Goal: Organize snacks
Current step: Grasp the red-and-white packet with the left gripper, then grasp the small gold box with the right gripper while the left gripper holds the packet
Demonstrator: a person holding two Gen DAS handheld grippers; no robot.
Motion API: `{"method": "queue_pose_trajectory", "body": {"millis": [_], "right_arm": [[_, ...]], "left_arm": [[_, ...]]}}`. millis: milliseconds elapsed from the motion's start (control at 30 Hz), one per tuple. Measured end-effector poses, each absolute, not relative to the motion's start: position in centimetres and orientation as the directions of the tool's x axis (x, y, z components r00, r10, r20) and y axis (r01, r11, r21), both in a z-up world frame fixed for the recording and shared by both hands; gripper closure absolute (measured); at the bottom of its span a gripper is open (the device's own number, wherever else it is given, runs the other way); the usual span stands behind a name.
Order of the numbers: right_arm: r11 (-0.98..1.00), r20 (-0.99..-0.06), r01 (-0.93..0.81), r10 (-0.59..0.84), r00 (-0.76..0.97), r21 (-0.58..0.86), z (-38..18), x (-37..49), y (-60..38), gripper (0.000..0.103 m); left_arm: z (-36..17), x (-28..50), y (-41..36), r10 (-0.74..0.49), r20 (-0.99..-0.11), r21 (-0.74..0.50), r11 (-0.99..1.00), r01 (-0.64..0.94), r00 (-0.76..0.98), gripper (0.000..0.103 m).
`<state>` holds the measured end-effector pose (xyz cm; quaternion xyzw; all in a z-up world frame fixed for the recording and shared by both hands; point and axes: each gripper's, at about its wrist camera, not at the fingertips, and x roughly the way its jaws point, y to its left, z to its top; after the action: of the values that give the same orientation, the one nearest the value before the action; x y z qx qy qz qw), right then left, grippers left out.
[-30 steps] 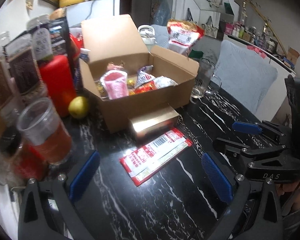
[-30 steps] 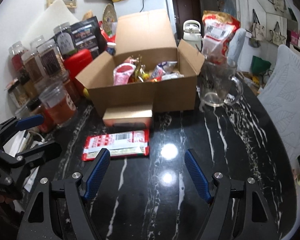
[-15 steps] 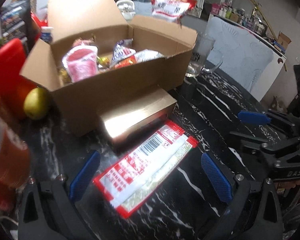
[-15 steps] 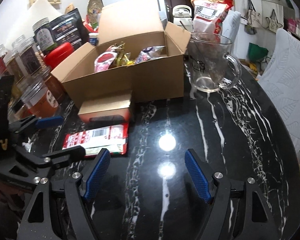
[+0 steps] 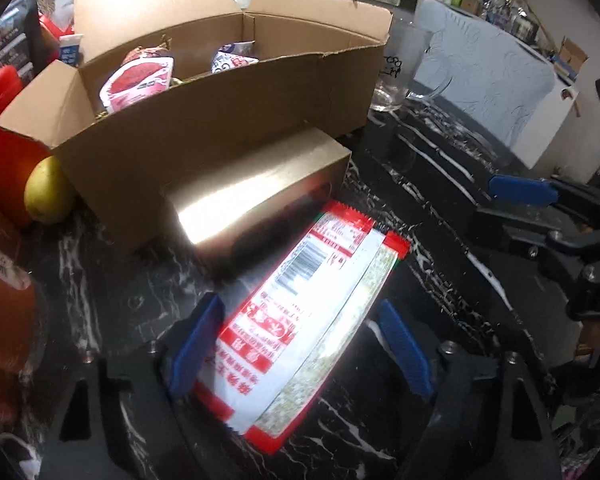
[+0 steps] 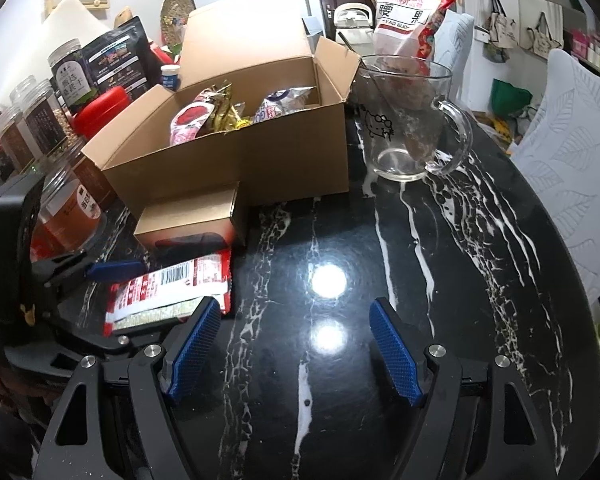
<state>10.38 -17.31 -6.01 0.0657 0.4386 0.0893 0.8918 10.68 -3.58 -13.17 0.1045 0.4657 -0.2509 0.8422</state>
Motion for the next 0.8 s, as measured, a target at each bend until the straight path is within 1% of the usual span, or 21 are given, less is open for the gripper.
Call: {"method": "queue_pose_trajectory", "body": {"millis": [33,167,267,433,600,800], "right_arm": [[0.975,-0.77,-0.103,0.218,0.599,0.196,-6.0,10.3,-17.3,0.025],[0.975,-0.768,-0.105,0.221,0.601,0.198,-6.0,10.2,-17.4,0.025],[0.971,-0.765,-0.107,0.234,0.6,0.213,-6.0,10.1,-17.5,0.025],[0.967,-0.764,-0.121,0.253,0.593,0.225,-6.1,10.3,-17.4,0.025],[0.955,-0.753,-0.171,0.297,0.587,0.244,-6.1,11.3,-16.6,0.025],[0.942,-0.747,-0.261,0.327,0.579,0.21,-6.1,13.5,-14.1,0.025]], "left_arm": [[-13.2,10.4,-3.6,-0.318,-0.834,-0.051,0.858,0.511,0.451,0.03],[-13.1,9.8,-3.7,-0.3,-0.826,-0.032,0.869,0.493,0.476,0.04],[-12.8,9.8,-3.4,-0.3,-0.827,-0.055,0.885,0.462,0.476,0.045],[-12.6,9.2,-2.6,-0.266,-0.838,-0.068,0.917,0.393,0.476,0.046],[-12.5,7.9,0.2,-0.21,-0.845,-0.089,0.962,0.258,0.492,0.046],[-12.3,6.9,3.7,-0.145,-0.849,-0.094,0.988,0.124,0.509,0.046]]}}
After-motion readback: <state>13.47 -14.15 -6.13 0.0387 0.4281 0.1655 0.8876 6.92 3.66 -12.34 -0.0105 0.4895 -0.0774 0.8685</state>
